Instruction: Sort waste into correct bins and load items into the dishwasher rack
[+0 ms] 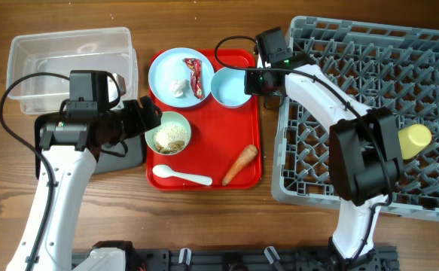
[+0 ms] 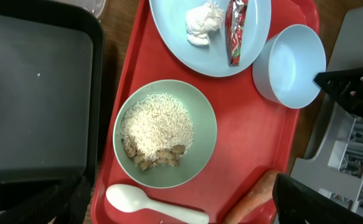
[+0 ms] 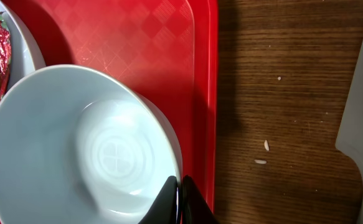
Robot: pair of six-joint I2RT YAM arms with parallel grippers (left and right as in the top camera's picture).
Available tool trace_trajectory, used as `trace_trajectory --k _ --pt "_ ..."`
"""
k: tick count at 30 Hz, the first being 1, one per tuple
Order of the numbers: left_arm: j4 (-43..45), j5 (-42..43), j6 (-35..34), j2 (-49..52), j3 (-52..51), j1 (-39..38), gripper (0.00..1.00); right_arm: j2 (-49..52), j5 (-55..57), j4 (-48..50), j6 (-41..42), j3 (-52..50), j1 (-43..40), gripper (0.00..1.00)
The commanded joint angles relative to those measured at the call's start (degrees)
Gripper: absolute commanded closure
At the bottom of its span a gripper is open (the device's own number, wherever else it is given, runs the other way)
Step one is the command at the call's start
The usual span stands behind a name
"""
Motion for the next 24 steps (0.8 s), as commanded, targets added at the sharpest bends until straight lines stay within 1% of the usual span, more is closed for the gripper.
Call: trace_trajectory --k 1,4,8,11,13,16,19,24 --pt "-0.07 -0.74 0.70 0.33 -0.09 0.28 0.05 -1.86 1.62 -0.46 0.11 0.83 -0.46 0.96" --pt "-0.04 -0.74 0.70 0.33 -0.09 0.28 0.05 -6.62 4.94 -0.61 -3.45 0.83 -0.94 0.96" --pt "-0.04 -0.76 0.70 0.33 -0.09 0.28 0.05 -16.41 15.56 -0.96 -8.72 0.83 -1.18 0.96" --pt "-0.04 -0.74 0.70 0.33 -0.09 0.28 0.05 -22.36 25.97 -1.05 -14.93 0.83 -1.51 0.96" --pt "-0.07 -0.74 0.70 0.33 -0.09 0.28 0.05 -24.85 34.32 -1.33 -17.64 0.83 -1.81 0.96" --pt "-0.07 -0.74 0.70 0.33 -0.09 0.28 0.05 -26.38 46.88 -1.53 -19.06 0.83 -2.89 0.96" --pt "-0.07 -0.74 0.70 0.33 -0.09 0.28 0.05 -26.01 62.53 -1.40 -18.60 0.44 -5.40 0.96" --pt "-0.07 -0.74 0.70 0.33 -0.09 0.28 0.05 -23.12 74.40 -1.70 -18.82 0.37 -13.46 0.96"
